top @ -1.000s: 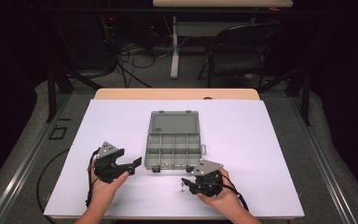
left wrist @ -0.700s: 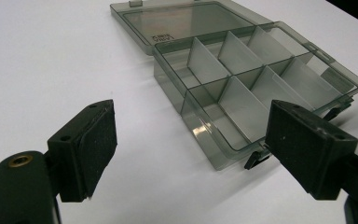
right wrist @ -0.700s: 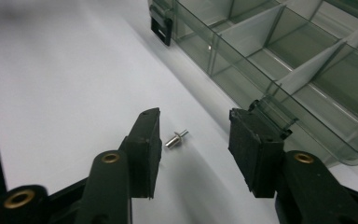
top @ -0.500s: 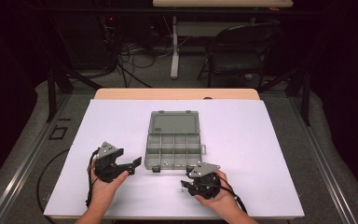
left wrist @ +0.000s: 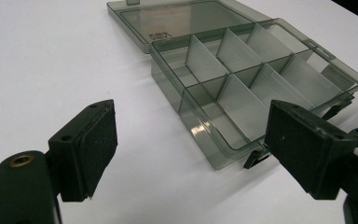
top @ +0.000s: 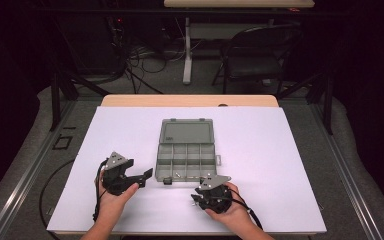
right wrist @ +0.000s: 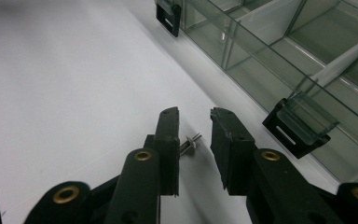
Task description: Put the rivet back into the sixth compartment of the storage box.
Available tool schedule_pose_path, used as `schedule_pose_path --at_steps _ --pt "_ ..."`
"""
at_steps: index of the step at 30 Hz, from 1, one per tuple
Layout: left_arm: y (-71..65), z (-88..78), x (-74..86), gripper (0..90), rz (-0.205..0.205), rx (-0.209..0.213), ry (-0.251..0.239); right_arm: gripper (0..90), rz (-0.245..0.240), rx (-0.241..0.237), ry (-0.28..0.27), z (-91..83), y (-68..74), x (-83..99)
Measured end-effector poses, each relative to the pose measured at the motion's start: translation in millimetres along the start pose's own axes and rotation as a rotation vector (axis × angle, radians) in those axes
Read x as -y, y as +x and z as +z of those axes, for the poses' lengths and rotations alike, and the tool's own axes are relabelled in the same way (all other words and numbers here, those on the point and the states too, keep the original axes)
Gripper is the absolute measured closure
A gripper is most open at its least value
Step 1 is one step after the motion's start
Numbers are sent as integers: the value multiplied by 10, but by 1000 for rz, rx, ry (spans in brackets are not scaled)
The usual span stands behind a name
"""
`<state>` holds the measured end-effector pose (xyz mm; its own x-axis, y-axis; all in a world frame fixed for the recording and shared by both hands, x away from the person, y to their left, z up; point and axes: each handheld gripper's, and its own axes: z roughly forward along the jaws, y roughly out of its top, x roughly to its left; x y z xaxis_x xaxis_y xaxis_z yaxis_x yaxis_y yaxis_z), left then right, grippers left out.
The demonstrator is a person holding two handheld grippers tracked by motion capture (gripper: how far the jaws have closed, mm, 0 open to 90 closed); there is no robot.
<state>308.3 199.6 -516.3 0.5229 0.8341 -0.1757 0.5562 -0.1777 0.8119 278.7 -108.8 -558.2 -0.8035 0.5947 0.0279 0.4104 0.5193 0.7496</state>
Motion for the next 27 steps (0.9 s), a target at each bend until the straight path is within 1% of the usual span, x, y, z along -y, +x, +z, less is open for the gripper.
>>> schedule_pose_path --at_steps 5,9,12,13,14,15,16,24,27 --pt "4 0 -2 169 0 -1 2 728 -4 2 11 42 6 3" --pt "6 2 -3 169 -2 -3 -1 766 9 6 15 55 12 13" --pt "3 6 -3 169 -6 -3 -1 797 5 2 17 61 -1 12" --pt "3 8 -3 169 -5 -3 -1 815 4 -1 31 53 -6 8" --pt "3 8 -3 169 -5 -3 -1 821 5 0 31 54 -7 8" --pt "4 8 -2 169 -4 -2 0 825 7 6 2 73 -2 15" --pt "5 6 -2 169 -4 -3 0 827 3 5 22 62 0 8" --pt "-4 4 -4 170 0 -1 -4 828 -1 0 24 64 -3 -2" --pt "0 4 -6 170 1 1 -3 828 0 1 15 44 -5 -12"
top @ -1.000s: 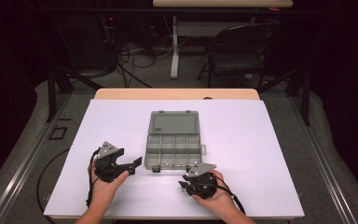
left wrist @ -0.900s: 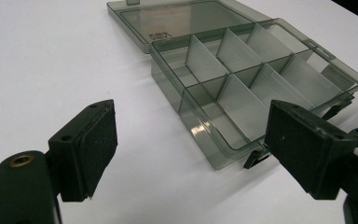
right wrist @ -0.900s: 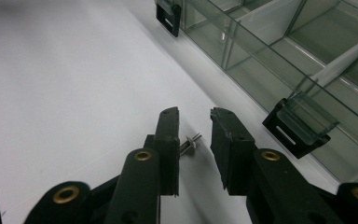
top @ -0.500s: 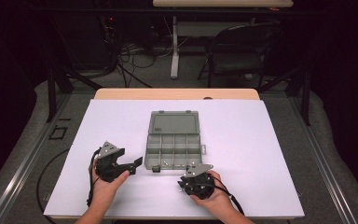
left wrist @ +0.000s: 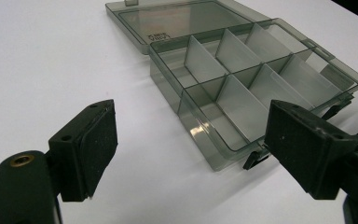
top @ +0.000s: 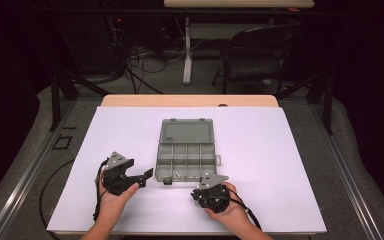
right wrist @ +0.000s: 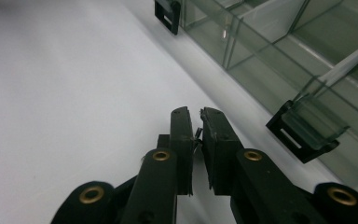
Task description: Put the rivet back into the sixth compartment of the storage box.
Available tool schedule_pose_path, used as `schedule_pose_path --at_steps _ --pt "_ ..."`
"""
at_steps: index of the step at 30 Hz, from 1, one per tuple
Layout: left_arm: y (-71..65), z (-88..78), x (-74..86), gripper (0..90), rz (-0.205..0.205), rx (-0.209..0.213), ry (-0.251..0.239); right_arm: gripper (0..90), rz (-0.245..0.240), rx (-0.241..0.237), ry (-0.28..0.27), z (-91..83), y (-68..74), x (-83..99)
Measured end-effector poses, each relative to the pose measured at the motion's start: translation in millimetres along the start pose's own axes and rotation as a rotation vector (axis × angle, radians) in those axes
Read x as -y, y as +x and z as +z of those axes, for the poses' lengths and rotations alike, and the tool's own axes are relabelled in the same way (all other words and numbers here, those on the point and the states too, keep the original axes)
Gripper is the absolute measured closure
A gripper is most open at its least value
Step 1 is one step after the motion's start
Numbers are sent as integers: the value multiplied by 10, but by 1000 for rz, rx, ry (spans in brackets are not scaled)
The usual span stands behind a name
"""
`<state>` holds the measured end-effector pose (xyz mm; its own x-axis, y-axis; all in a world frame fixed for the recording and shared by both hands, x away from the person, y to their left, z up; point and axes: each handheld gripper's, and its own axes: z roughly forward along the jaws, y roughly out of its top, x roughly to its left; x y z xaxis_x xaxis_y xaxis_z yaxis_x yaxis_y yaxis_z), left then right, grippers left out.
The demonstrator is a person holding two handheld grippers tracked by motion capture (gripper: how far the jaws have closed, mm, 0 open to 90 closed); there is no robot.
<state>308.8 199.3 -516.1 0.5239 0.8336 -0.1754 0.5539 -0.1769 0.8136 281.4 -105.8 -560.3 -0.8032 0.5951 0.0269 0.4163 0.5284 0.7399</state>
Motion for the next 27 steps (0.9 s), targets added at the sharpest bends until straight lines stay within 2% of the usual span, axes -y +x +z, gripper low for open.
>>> schedule_pose_path --at_steps 11,27 --pt "19 1 3 170 -8 -4 -3 828 50 -2 -79 -209 -106 -89" --pt "7 -45 21 170 -5 -26 -9 829 56 17 -112 -332 -201 -135"
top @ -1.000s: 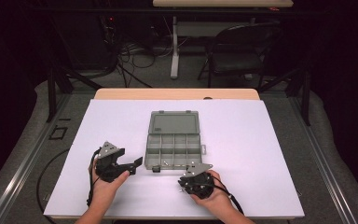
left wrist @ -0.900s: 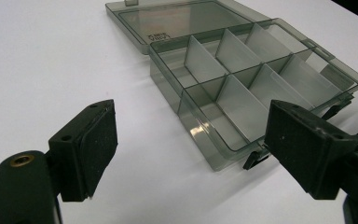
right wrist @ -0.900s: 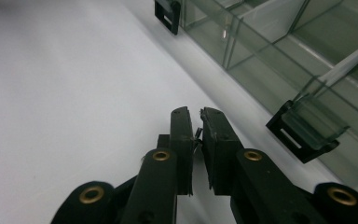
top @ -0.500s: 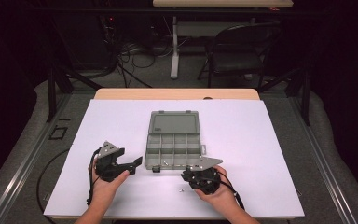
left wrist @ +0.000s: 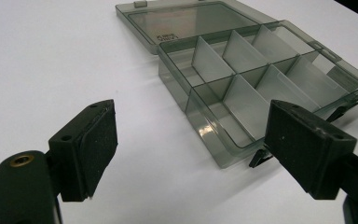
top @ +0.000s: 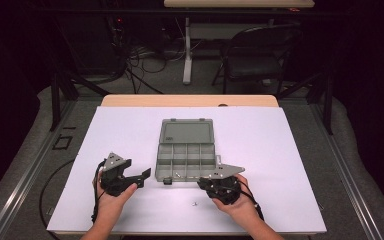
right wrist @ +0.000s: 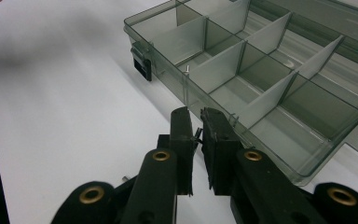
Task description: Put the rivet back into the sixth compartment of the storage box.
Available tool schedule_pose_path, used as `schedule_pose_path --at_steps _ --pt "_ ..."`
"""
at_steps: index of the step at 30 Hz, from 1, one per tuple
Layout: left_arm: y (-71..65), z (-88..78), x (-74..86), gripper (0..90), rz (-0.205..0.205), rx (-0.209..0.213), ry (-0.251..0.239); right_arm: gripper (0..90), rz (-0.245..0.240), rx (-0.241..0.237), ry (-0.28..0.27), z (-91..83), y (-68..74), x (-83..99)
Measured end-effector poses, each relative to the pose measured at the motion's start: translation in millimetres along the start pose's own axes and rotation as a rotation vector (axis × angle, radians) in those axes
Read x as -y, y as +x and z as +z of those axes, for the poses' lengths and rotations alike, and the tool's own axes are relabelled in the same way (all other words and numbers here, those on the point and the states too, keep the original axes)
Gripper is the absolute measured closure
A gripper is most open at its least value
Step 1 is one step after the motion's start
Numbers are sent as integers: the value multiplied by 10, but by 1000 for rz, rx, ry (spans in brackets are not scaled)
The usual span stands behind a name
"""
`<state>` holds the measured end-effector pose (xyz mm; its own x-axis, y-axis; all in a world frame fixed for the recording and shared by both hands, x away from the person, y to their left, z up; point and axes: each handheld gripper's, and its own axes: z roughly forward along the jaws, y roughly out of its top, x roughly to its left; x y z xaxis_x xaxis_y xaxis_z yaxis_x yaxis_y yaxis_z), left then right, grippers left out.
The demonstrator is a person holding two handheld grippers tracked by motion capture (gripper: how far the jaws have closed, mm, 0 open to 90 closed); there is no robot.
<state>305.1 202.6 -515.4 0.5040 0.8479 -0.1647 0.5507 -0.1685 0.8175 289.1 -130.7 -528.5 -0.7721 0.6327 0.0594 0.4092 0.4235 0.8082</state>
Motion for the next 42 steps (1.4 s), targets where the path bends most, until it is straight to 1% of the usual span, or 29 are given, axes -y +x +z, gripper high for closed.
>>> schedule_pose_path --at_steps 2,3,12,14,16,21,29,33,42 --pt "8 6 5 170 5 2 7 828 1 1 0 -8 -2 -2" --pt "9 7 7 170 -1 1 7 828 1 2 -1 -9 -4 -4" --pt "12 21 6 170 -3 6 7 828 -6 6 1 -3 1 -14" --pt "10 25 3 170 -1 7 8 828 1 9 -1 5 -3 -33" --pt "5 21 -1 170 -3 9 6 828 4 10 -4 21 -7 -64" --pt "7 20 -7 170 -5 8 2 828 -7 16 1 55 -5 -120" --pt "7 29 -12 170 -7 13 1 828 -1 24 -16 66 -59 -250" --pt "6 33 -11 170 -7 11 4 828 -8 27 -23 99 -84 -333" --pt "17 6 7 170 -14 5 0 828 -22 21 -16 250 -93 -479"
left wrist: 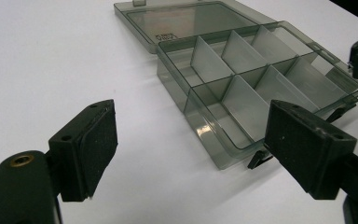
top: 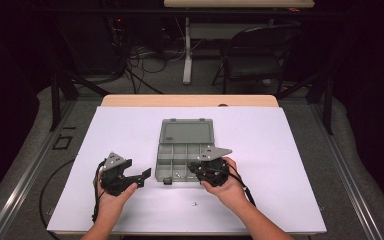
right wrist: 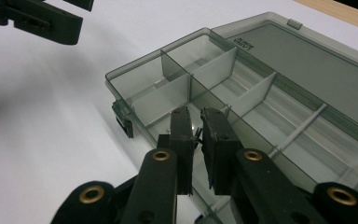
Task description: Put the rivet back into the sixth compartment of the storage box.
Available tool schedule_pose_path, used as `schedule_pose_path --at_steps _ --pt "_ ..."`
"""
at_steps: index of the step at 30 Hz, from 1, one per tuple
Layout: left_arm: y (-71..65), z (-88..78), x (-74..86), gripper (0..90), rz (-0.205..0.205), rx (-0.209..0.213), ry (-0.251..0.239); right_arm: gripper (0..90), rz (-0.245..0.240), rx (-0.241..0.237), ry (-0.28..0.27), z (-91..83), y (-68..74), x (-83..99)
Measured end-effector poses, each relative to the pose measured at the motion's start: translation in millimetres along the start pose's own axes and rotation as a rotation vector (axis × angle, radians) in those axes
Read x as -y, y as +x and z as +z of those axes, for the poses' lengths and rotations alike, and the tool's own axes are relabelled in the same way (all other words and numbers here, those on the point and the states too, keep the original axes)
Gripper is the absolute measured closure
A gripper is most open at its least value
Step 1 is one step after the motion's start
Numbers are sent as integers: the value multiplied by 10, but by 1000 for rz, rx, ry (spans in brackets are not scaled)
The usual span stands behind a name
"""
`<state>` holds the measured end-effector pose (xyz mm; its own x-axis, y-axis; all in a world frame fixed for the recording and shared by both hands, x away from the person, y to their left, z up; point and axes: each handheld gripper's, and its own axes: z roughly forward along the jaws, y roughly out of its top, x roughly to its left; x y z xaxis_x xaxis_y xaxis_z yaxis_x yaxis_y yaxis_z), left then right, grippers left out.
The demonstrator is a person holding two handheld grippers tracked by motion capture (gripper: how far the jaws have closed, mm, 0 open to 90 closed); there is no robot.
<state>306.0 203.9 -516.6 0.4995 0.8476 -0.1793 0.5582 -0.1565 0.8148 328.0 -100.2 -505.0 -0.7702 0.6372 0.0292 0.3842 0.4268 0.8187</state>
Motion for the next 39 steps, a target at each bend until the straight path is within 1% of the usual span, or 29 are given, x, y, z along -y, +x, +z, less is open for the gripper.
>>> schedule_pose_path --at_steps 3,7,11,18,22,29,39 --pt "11 -10 6 170 -1 -2 0 828 -7 1 7 69 5 -36" --pt "25 -23 13 170 -6 -7 0 828 0 2 10 157 -5 -74" --pt "27 -33 18 170 -7 -10 0 828 -4 3 20 252 -12 -104" --pt "32 -38 18 170 -6 -14 -1 828 -5 18 40 394 -27 -126" --pt "33 -32 14 170 -3 -10 -1 828 0 13 47 441 -30 -138" --pt "25 -20 8 170 -2 -9 -2 828 -7 9 65 521 0 -126" --pt "24 -16 2 170 2 -8 -3 828 -13 13 79 540 1 -115"
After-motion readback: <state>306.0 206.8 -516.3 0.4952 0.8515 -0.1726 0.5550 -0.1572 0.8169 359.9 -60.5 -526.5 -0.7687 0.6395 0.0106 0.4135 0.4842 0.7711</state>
